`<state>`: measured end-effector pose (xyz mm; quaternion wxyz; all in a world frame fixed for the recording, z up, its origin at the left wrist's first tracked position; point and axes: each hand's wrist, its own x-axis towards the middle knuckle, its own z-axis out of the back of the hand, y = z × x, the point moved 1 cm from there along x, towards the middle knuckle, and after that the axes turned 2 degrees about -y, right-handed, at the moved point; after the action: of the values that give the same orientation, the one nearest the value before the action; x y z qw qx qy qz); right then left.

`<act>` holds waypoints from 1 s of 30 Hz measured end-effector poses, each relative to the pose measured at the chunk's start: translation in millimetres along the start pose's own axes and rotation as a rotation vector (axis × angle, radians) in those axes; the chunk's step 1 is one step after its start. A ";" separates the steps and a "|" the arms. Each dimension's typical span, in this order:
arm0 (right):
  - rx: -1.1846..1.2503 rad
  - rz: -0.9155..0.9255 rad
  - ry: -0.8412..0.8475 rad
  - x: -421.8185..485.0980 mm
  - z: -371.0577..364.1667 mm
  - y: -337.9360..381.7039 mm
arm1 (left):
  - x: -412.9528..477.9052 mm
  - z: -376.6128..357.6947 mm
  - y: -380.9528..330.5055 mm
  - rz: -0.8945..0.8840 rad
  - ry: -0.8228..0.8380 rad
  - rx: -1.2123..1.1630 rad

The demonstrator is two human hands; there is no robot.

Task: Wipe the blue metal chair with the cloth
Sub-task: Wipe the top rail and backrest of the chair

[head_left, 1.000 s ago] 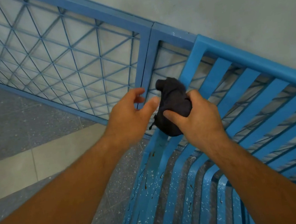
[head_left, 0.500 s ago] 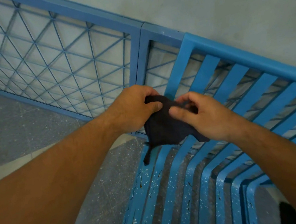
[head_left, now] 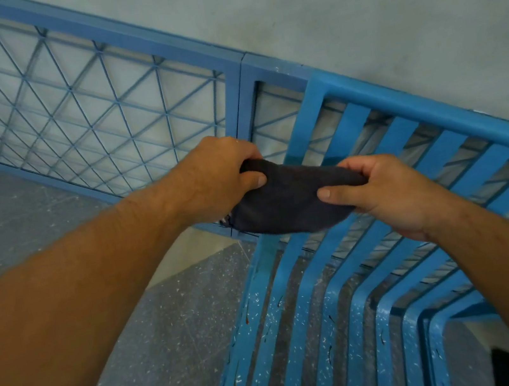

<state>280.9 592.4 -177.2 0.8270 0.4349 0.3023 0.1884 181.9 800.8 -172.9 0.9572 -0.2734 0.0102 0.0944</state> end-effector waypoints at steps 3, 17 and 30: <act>0.242 -0.008 0.067 -10.8 1.8 4.5 | -6.0 21.3 -1.4 0.023 0.136 0.011; -0.647 -0.156 -0.572 33.9 -59.8 -54.2 | 15.4 -76.7 23.7 0.294 -0.167 -0.157; -0.051 -0.196 -0.497 49.1 -117.7 -30.9 | -15.4 -66.1 66.8 0.436 -0.297 -0.189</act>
<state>240.9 674.8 -271.1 0.9008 0.4155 0.1259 0.0025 156.4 819.0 -262.9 0.8754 -0.3362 -0.0806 0.3378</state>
